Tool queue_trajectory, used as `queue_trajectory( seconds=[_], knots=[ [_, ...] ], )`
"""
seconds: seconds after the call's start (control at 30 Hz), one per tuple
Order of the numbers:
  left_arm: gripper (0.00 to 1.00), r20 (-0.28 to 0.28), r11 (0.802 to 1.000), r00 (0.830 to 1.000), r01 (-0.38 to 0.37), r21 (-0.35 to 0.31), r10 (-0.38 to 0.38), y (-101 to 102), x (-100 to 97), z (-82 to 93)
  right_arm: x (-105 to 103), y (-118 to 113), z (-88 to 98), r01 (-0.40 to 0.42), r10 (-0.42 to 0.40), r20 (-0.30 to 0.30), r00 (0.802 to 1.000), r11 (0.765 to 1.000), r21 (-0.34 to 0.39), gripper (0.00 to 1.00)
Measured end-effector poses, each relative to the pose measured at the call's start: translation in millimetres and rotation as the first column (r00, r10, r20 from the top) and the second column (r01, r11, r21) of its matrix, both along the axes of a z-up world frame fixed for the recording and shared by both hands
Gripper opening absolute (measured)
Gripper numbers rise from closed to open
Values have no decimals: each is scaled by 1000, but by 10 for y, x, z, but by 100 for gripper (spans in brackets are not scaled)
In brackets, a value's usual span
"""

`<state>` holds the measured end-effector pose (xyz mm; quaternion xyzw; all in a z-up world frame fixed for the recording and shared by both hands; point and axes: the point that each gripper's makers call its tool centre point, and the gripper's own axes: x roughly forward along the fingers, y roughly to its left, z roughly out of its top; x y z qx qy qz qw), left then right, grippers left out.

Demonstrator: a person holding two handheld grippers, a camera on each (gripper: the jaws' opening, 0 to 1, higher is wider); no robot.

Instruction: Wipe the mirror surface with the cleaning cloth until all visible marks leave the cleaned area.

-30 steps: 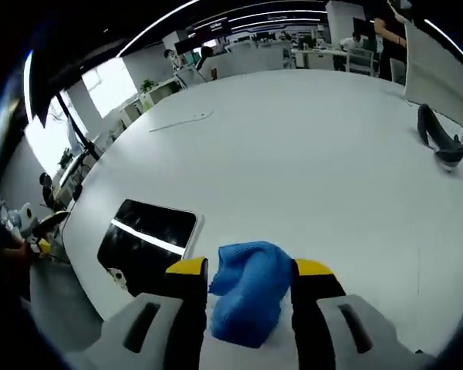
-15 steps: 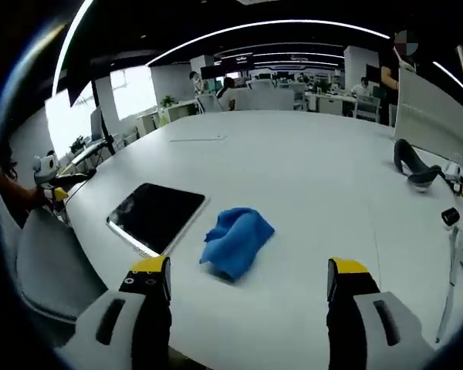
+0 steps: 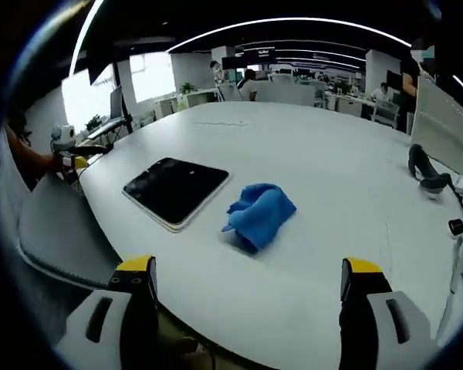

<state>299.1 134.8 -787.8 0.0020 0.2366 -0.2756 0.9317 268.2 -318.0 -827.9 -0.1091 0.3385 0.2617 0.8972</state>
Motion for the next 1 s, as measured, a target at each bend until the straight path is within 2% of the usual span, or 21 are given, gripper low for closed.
queue_trajectory(
  seconds=[0.1, 0.2, 0.3, 0.47, 0.67, 0.73, 0.8, 0.87, 0.97, 1.0],
  knots=[
    [99, 18, 1000, 1000, 4, 1, -4, 1, 5, 34, 16, 45, 18, 2, -2, 16, 1000, 1000, -4, 98],
    [99, -14, 999, 1000, 14, 36, -14, 14, -27, -36, 90, 3, 120, 48, -49, 50, 998, 998, 27, 98],
    [99, 5, 999, 1000, 21, 27, -21, -8, -21, 2, 99, -30, 162, 53, -55, 65, 996, 998, 25, 98],
    [99, -1, 999, 1000, 12, 36, -12, 9, -29, -9, 136, -98, 161, 98, -101, 63, 993, 994, 50, 98],
    [99, 4, 1000, 1000, 8, 17, -8, -16, -26, 14, 149, -59, 159, 82, -85, 57, 995, 995, 50, 98],
    [99, 25, 1000, 1000, 16, 26, -17, -28, -24, 40, 148, -74, 142, 84, -87, 53, 995, 995, 51, 98],
    [99, 8, 1000, 1000, 19, 15, -19, -42, -27, 20, 131, -79, 94, 84, -85, 30, 996, 995, 46, 98],
    [99, -8, 999, 1000, 29, 24, -29, -57, -39, -24, 163, -88, 85, 84, -86, 32, 996, 996, 43, 98],
    [99, -14, 999, 999, 41, 27, -40, -63, -46, -47, 225, -90, 164, 88, -92, 73, 993, 995, 48, 98],
    [99, -28, 999, 999, 31, 16, -31, -42, -48, -68, 226, -94, 154, 91, -94, 68, 993, 995, 50, 98]
  ],
)
